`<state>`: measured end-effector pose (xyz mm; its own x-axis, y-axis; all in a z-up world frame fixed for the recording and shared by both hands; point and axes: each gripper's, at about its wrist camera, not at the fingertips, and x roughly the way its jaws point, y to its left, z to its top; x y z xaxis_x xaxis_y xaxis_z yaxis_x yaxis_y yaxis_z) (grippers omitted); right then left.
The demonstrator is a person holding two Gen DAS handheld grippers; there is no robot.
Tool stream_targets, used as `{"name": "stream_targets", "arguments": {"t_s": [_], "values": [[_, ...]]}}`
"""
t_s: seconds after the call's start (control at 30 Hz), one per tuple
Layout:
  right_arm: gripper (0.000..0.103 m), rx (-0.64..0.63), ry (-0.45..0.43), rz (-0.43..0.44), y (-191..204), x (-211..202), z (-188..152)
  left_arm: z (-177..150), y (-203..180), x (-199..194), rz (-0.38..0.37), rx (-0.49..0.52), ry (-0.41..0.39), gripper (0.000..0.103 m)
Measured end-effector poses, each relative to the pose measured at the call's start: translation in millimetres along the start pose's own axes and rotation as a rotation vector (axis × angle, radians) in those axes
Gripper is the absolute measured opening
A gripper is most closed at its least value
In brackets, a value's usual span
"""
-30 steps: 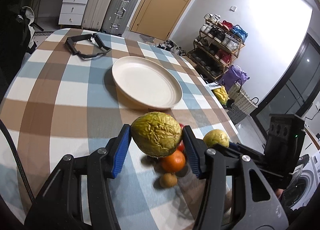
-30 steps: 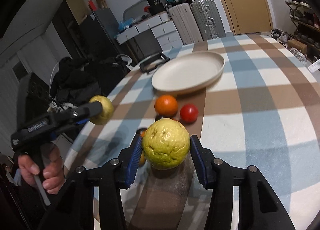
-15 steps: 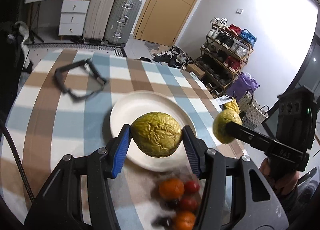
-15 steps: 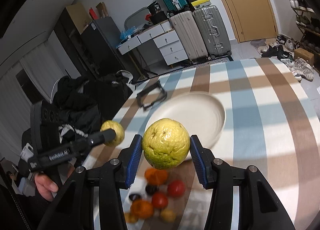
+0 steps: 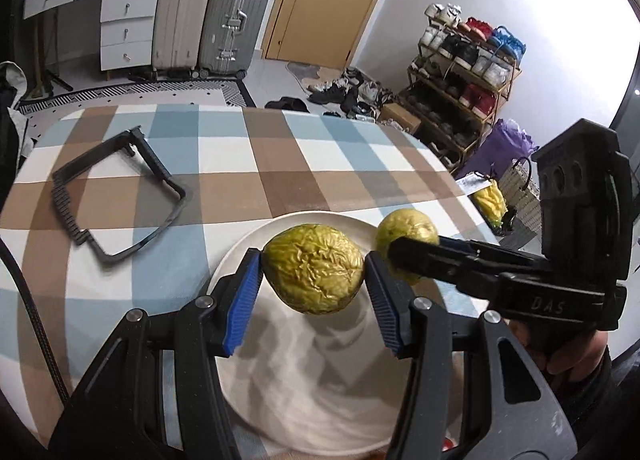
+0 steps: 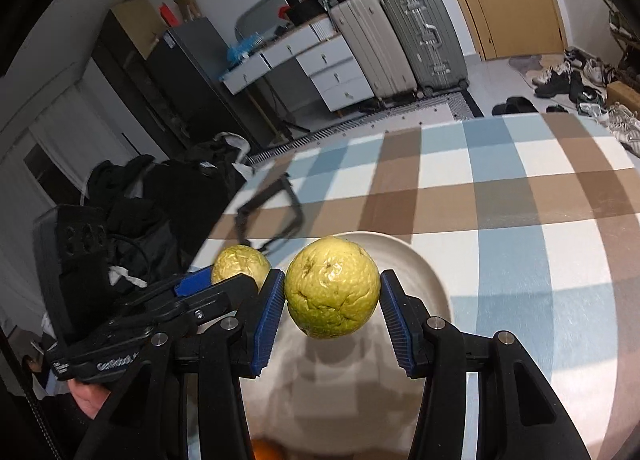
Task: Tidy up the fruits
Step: 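Carry both green fruits over the cream plate and release them onto it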
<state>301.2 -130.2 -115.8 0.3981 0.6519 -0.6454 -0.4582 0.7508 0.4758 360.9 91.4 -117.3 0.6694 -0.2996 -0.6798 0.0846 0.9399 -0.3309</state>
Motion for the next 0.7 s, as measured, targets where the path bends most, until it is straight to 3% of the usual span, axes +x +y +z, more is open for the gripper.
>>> {"name": "stream_targets", "arguments": {"t_s": [0.3, 0.63, 0.7], "values": [[0.049, 0.038, 0.076, -0.014, -19.0, 39.7, 4.6, 1.6, 4.6, 32.6, 0.001, 0.019, 0.038, 0.05], [0.051, 0.073, 0.049, -0.056, -20.4, 39.4, 8.0, 3.5, 2.1, 36.3, 0.03, 0.013, 0.062, 0.051], [0.052, 0.08, 0.044, -0.053, -20.6, 33.5, 8.4, 4.0, -1.6, 28.9, 0.048, 0.025, 0.059, 0.057]]}}
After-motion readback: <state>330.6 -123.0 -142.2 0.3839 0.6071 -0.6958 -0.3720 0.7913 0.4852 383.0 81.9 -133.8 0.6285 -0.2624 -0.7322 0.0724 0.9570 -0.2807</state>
